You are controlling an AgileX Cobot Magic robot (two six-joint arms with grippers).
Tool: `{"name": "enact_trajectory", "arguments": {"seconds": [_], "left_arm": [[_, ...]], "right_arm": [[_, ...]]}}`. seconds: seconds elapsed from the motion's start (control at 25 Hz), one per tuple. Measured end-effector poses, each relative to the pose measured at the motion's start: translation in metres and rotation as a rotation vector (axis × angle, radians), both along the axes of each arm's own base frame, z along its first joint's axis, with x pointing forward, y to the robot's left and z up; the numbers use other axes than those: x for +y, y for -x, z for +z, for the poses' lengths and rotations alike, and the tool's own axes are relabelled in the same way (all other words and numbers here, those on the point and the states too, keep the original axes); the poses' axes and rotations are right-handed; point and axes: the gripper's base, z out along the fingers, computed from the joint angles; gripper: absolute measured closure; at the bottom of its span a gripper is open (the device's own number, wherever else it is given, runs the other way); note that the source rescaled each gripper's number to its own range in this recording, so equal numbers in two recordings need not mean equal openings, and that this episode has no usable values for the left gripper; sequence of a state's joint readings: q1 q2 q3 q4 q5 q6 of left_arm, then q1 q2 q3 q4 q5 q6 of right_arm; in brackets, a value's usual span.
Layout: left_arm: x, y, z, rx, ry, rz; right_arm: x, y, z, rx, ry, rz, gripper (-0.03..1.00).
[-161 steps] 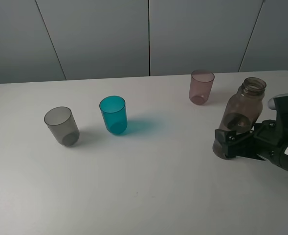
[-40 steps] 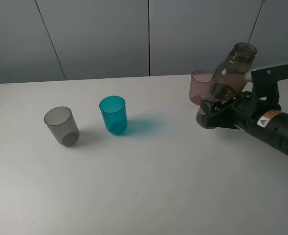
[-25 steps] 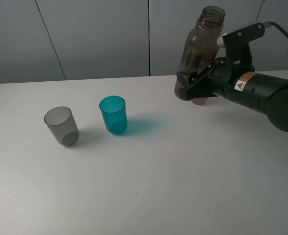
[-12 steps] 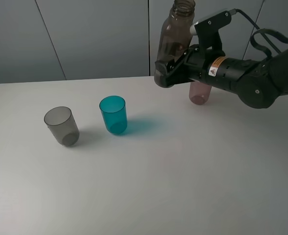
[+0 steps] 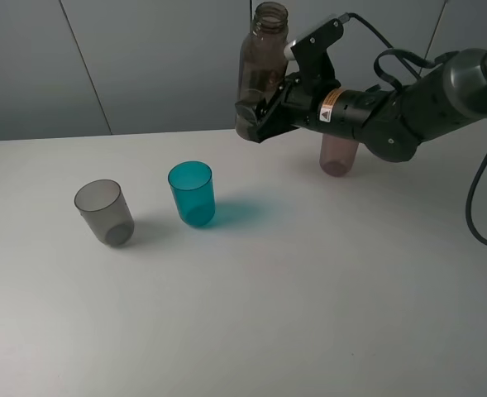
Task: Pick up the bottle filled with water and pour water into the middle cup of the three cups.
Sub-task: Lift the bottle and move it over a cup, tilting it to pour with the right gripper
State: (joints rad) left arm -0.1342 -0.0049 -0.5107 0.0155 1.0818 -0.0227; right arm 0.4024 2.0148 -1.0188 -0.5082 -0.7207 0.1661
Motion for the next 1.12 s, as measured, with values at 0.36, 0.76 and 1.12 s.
{"name": "enact_trajectory", "arguments": {"seconds": [0.36, 0.76, 1.12], "left_arm": [[0.000, 0.000, 0.000, 0.000, 0.000, 0.000], [0.000, 0.000, 0.000, 0.000, 0.000, 0.000], [0.000, 0.000, 0.000, 0.000, 0.000, 0.000]], "right_arm": [[0.013, -0.018, -0.013, -0.053, 0.036, 0.081, 0.77], [0.019, -0.029, -0.026, -0.122, 0.119, 0.133, 0.77], [0.033, -0.042, -0.030, -0.175, 0.103, 0.170, 0.77]]}}
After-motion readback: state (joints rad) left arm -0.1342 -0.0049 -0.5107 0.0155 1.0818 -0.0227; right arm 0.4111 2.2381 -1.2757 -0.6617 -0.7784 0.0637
